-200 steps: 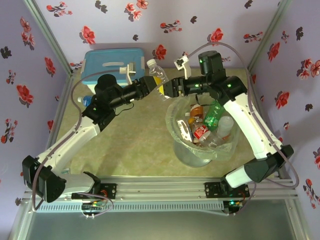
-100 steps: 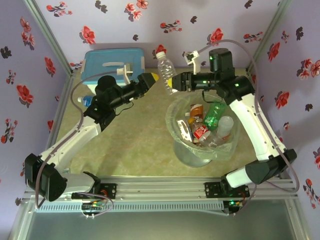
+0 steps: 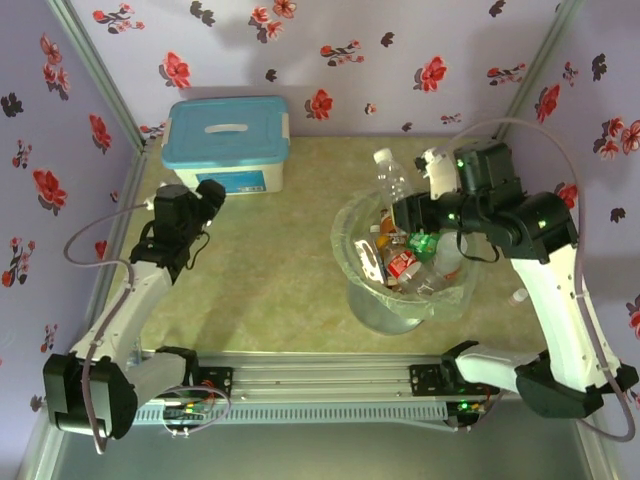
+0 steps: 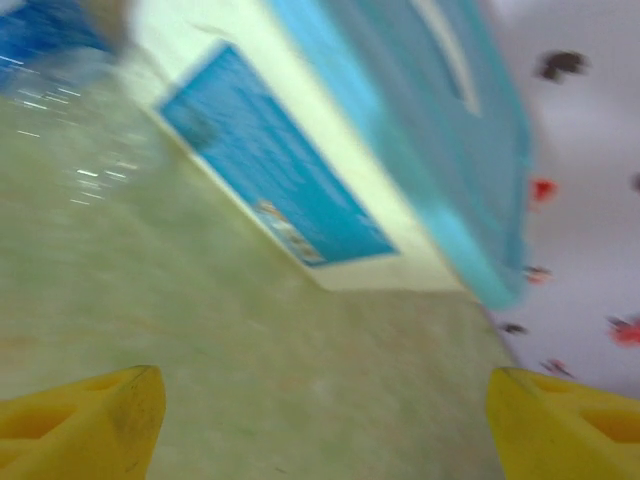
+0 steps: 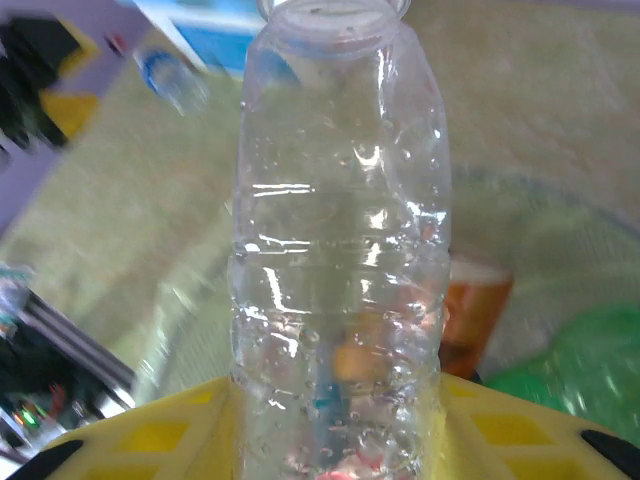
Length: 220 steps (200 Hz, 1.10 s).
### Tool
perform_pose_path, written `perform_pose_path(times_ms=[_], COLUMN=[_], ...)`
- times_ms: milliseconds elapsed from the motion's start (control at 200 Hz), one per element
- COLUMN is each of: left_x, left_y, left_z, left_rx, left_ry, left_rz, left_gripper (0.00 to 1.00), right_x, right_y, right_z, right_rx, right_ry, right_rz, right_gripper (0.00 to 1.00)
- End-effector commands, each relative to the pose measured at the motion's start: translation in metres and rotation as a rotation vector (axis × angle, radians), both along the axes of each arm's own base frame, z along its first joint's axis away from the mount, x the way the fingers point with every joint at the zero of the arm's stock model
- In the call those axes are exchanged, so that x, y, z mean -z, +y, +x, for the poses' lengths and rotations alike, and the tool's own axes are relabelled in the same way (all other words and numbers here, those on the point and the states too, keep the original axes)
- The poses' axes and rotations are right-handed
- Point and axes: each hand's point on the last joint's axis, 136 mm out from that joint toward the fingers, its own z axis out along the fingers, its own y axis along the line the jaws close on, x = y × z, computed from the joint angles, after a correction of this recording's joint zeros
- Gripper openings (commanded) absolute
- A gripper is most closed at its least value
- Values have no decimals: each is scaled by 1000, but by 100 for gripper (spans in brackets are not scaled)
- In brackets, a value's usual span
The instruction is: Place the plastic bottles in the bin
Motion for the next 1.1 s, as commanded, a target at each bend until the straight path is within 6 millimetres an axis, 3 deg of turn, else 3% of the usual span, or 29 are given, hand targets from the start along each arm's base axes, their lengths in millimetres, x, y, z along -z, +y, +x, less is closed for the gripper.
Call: perform_pose_path(times_ms=[0, 185, 280, 395, 465, 685, 820, 950, 1095], left_x=[23, 48, 56, 64, 67, 75, 81, 85, 92], left_y=[36, 66, 80, 90, 94, 106, 113, 116, 121], left_z=[-1, 4, 8, 17, 21, 30, 35, 37, 38], left_rx=[-94, -164, -183, -187, -188, -211, -225, -227, -257], left_ry=[82, 161, 191, 227, 244, 271, 287, 303, 314], left_rz=[126, 205, 236, 265, 274, 283, 284, 288, 264], left_gripper=[84, 83, 84, 84, 84, 84, 84, 84, 84], right_x=[37, 47, 44, 40, 39, 24, 38, 51, 26], right_y=[-22, -27, -37, -45, -45, -22, -15, -15, -15], right_z=[-11, -17, -19, -17, -15, 10, 27, 31, 30], right_rx=[13, 9, 26, 46, 37, -5, -20, -11, 11], right_ry=[121, 132, 116, 109, 111, 38, 58, 76, 1], right_rz=[-226, -297, -330, -379, -396, -348, -400, -419, -356], right_gripper=[45, 50, 60, 79, 84, 72, 64, 61, 65])
